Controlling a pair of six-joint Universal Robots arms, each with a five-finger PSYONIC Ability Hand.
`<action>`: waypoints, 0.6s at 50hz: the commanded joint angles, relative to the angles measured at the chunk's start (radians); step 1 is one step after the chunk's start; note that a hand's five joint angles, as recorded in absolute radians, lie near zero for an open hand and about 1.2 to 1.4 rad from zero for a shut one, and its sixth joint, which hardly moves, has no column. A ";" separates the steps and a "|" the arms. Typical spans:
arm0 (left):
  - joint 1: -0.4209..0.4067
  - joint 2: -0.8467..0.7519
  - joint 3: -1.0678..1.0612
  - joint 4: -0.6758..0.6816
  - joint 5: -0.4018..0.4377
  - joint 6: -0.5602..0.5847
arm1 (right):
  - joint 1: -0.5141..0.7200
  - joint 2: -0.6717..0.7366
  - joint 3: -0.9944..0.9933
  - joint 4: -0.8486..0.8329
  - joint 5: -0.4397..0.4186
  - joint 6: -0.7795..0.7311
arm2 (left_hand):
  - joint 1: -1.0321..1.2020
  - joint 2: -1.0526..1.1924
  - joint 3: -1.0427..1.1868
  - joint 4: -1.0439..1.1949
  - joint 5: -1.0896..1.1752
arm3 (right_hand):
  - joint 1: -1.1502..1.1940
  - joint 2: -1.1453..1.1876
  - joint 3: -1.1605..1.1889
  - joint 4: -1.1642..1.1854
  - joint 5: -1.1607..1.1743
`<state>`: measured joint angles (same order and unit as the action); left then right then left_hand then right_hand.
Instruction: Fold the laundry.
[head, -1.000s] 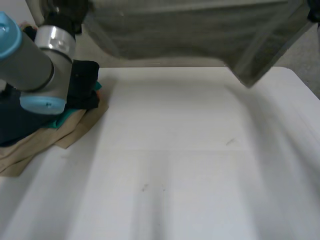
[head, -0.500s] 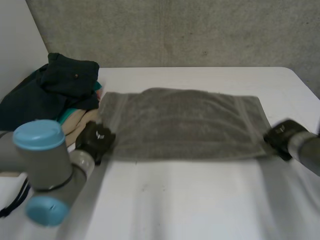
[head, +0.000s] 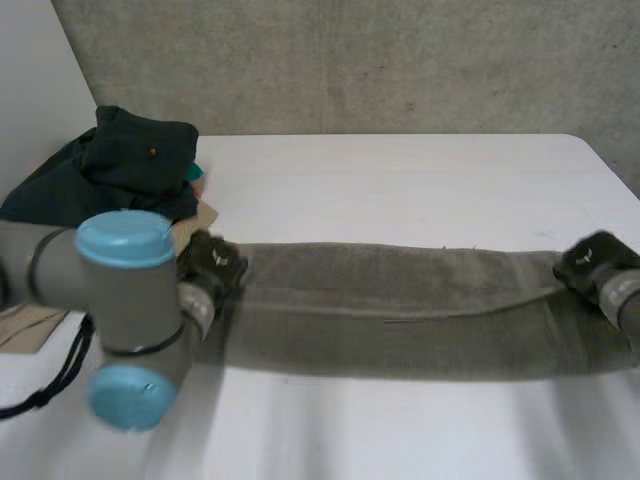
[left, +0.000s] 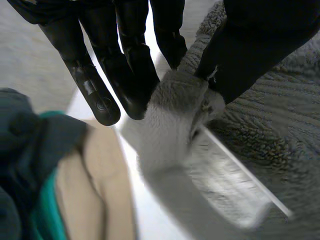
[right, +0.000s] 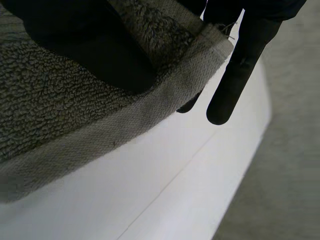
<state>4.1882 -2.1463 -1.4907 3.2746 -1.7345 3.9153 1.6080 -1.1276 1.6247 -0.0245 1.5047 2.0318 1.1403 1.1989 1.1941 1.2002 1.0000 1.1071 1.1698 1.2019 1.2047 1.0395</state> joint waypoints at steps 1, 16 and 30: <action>0.001 -0.184 0.226 0.118 -0.013 0.019 | 0.021 0.139 -0.132 -0.144 0.023 0.004 | 0.256 0.197 0.202 0.196 0.222 | 0.289 0.226 0.194 0.192 0.182; -0.010 -0.339 0.405 0.250 -0.016 0.147 | 0.058 0.299 -0.332 -0.179 0.120 0.060 | -0.961 -1.020 -1.015 -1.021 -0.995 | -0.933 -0.995 -1.027 -1.030 -1.039; -0.060 -0.051 0.155 0.286 -0.016 0.098 | 0.007 -0.115 -0.096 -0.134 -0.047 0.369 | -0.966 -1.024 -1.020 -1.026 -1.000 | -0.933 -0.995 -1.027 -1.030 -1.039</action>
<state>4.1362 -2.3381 -1.1975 3.5600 -1.7498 4.0473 1.6575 -1.0515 1.4006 -0.2021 1.5769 2.3260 0.1892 0.2031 0.2093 0.2024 0.0479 0.2328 0.2107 0.2161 0.2136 0.0430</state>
